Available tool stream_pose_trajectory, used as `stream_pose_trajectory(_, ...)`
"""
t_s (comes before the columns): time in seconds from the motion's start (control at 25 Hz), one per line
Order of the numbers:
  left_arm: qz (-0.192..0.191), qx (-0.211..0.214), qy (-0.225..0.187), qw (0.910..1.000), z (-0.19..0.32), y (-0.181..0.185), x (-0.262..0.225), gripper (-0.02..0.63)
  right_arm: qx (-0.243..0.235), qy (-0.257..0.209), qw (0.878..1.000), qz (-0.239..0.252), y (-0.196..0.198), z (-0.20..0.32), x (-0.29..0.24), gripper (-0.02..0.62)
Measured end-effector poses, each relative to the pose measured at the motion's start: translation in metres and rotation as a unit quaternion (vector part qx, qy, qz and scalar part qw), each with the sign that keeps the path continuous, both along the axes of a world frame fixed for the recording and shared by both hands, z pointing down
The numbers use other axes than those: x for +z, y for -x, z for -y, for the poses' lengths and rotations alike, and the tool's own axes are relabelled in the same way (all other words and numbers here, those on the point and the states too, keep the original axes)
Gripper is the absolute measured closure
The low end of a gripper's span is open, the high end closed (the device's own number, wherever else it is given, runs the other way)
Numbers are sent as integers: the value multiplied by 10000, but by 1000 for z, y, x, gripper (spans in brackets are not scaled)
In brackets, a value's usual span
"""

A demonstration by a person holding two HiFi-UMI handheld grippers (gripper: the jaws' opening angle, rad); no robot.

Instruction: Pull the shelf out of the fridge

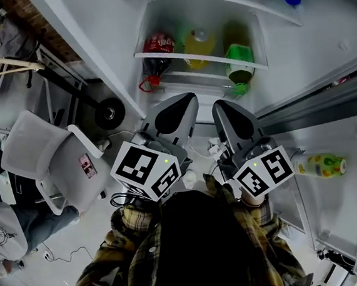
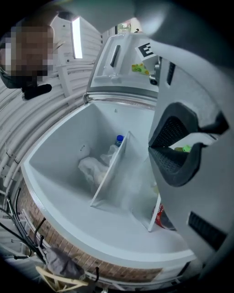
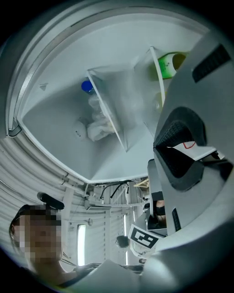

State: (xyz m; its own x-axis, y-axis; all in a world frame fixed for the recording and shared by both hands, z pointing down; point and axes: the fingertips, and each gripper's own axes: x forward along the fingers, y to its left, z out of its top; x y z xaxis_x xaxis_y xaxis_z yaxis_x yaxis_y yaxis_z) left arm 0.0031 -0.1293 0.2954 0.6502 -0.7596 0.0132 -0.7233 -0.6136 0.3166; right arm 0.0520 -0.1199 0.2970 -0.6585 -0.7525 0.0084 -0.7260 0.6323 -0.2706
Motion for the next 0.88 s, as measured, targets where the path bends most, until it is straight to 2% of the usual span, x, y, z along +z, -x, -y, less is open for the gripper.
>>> stream_pose_trajectory(0.44,-56,403,-34,9992,61,9,-4,603,430,-35,9989,178,13,62,-4,577)
stream_pose_trajectory(0.68,54,581,-59,9983,76,8,-1,603,615,-137,9978,227,14,76,-5,577)
stream_pose_trajectory(0.88,28,672,14,9977,87,16,-2,603,764,-43,9968,226,20,86,-8,577)
